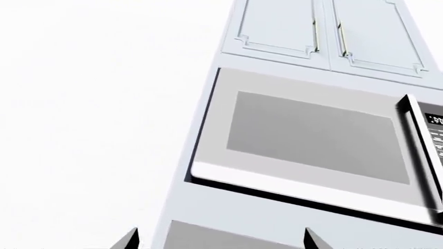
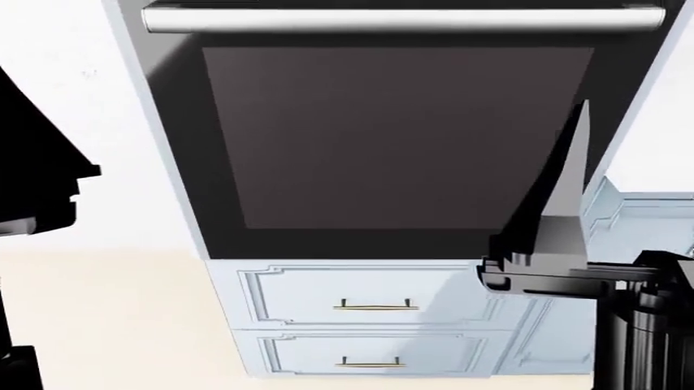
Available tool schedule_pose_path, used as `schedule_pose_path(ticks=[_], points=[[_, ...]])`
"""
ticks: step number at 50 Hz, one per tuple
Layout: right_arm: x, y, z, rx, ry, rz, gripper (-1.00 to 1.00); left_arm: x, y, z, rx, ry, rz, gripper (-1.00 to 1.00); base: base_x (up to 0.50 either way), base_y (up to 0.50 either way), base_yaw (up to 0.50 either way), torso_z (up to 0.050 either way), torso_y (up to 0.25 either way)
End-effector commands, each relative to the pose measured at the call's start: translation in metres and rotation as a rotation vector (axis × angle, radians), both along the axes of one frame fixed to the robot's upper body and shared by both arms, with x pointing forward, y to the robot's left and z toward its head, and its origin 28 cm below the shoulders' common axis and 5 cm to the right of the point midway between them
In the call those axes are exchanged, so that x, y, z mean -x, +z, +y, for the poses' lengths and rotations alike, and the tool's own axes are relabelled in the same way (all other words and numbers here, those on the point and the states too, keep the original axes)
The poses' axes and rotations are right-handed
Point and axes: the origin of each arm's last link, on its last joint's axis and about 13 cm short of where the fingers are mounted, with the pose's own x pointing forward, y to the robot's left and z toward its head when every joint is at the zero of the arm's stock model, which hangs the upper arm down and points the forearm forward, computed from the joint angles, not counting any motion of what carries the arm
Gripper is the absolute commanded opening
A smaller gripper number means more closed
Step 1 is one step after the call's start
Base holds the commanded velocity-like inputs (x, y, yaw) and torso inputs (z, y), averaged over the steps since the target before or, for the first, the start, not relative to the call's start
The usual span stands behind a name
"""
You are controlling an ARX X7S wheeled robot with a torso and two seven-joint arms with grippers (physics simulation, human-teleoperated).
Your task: Preheat the oven by turning the temperature knob.
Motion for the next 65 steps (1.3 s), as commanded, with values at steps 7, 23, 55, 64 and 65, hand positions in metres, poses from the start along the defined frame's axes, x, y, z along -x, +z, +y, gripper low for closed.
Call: schedule_pose_path(ticks=[7, 23, 55, 64, 65], points=[[0.0009, -0.0012, 0.0013, 0.002, 0.012, 0.002, 1.0, 0.0023, 0.002, 0.0007, 0.002, -0.007, -0.008, 1.0, 0.5, 0.0, 0.0, 0.0, 0.0], [0.0002, -0.0028, 0.0022, -0.002, 0.02, 0.026, 1.0, 0.0019, 0.002, 0.0003, 0.005, -0.009, -0.006, 1.0, 0.23, 0.0, 0.0, 0.0, 0.0], [-0.0003, -0.001, 0.0039, -0.001, 0.031, 0.013, 1.0, 0.0043, 0.0026, -0.0004, -0.003, -0.013, -0.011, 1.0, 0.05, 0.0, 0.0, 0.0, 0.0], [-0.0002, -0.0032, 0.0056, 0.023, 0.036, 0.039, 1.0, 0.0092, 0.0024, -0.0001, 0.001, -0.073, -0.027, 1.0, 0.0, 0.0, 0.0, 0.032, 0.0], [-0.0002, -0.0033, 0.0057, 0.023, 0.035, 0.039, 1.0, 0.0093, 0.0023, -0.0001, 0.0, -0.074, -0.026, 1.0, 0.0, 0.0, 0.0, 0.05, 0.0]])
